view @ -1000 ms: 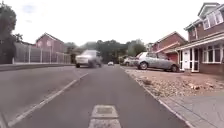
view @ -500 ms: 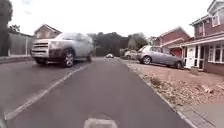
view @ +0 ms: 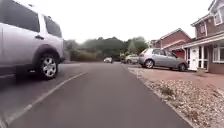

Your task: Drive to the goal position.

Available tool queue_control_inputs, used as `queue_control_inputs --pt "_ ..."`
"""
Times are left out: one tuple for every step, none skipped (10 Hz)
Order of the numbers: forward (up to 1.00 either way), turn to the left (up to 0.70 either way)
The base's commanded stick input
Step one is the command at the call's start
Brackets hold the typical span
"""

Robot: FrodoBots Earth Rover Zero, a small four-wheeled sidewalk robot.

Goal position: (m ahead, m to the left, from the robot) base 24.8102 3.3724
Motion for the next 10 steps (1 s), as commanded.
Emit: queue_control_inputs --pt "1.00 0.00" --pt "1.00 0.00" --pt "1.00 0.00" --pt "1.00 0.00" --pt "1.00 0.00" --pt "1.00 0.00" --pt "1.00 0.00" --pt "1.00 0.00" --pt "1.00 0.00" --pt "1.00 0.00"
